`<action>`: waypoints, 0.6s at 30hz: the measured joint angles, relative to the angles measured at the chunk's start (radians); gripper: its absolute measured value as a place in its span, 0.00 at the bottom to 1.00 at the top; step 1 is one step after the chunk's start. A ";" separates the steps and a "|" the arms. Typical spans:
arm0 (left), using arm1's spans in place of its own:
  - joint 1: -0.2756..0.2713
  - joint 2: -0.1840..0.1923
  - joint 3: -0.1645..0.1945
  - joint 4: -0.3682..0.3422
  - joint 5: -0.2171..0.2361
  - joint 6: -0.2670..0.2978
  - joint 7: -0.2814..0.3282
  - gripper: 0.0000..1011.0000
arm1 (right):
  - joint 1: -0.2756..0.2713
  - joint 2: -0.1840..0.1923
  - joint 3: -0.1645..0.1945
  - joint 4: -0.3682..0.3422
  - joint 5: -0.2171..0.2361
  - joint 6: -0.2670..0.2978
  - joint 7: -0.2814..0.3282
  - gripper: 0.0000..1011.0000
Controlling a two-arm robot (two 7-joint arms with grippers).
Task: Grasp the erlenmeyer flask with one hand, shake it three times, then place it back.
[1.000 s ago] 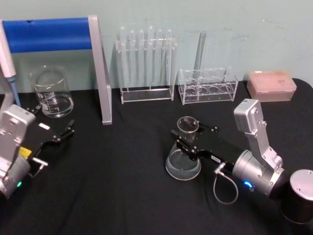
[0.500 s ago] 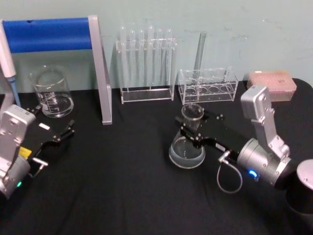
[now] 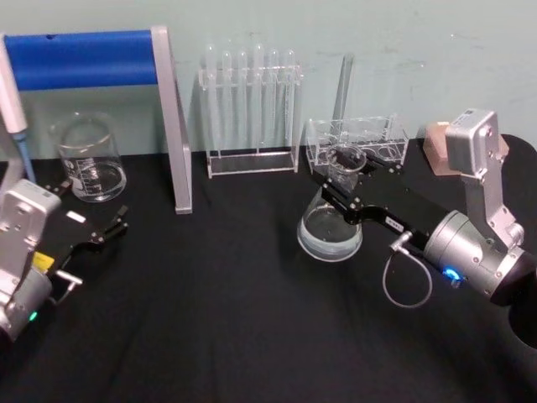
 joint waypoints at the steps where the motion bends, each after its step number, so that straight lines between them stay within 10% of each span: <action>1: 0.000 0.000 0.000 0.000 0.000 0.000 0.000 0.99 | 0.000 0.000 0.000 -0.001 0.000 0.000 0.000 0.45; 18: 0.000 0.000 0.000 0.000 0.000 0.000 0.000 0.99 | 0.001 -0.003 0.001 0.002 0.007 0.007 -0.005 0.45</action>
